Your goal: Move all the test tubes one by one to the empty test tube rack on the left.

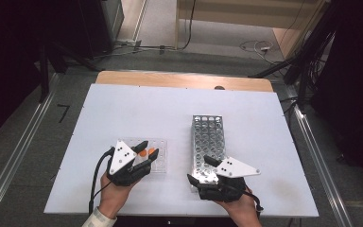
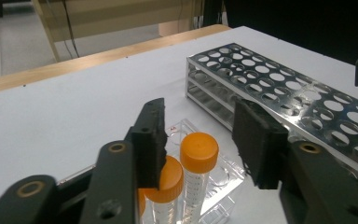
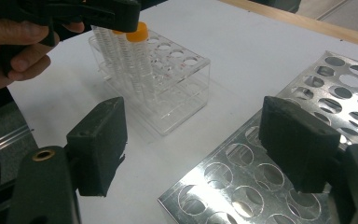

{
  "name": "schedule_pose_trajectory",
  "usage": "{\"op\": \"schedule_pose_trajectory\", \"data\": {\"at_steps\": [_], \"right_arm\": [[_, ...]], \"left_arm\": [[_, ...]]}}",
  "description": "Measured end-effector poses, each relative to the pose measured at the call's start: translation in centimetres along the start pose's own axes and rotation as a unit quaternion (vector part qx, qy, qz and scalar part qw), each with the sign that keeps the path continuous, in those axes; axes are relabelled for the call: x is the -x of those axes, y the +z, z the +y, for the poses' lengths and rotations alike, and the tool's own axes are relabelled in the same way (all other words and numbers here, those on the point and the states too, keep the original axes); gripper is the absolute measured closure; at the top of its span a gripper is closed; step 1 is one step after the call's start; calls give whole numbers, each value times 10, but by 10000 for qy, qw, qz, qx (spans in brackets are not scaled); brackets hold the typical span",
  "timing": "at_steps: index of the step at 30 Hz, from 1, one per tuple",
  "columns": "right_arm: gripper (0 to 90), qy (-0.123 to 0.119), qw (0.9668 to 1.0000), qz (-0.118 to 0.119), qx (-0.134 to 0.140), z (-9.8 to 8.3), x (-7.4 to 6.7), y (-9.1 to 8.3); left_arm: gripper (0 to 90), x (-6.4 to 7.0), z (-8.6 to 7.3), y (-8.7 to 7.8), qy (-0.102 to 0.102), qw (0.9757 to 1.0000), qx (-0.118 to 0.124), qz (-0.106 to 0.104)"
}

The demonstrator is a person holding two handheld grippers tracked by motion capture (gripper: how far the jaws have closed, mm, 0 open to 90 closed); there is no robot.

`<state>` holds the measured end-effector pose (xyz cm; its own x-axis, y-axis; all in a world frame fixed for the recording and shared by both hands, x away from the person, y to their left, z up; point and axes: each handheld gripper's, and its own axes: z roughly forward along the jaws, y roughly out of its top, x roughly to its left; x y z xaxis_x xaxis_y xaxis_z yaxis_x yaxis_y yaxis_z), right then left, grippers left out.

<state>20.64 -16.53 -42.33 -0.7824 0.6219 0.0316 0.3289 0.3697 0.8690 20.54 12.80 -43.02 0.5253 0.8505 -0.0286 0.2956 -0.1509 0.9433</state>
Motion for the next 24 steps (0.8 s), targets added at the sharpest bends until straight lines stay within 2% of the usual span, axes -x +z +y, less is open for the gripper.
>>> {"op": "schedule_pose_trajectory", "data": {"at_steps": [6, 9, 16, 24], "right_arm": [[221, 58, 10000, -59, 20, 0, 3, -1], [221, 67, 9999, -86, 39, -1, 4, -1], [219, 155, 9997, -208, 28, -3, 11, -2], [213, 288, 9985, -470, 62, -8, 25, -6]], "left_arm": [[317, -2, 2, -6, -200, 9998, 48, 32], [248, -2, 3, -8, -226, 9997, 24, 62], [206, -2, 3, -12, -262, 9996, -24, 71], [205, -3, 0, -18, -266, 9996, -27, 132]]}}
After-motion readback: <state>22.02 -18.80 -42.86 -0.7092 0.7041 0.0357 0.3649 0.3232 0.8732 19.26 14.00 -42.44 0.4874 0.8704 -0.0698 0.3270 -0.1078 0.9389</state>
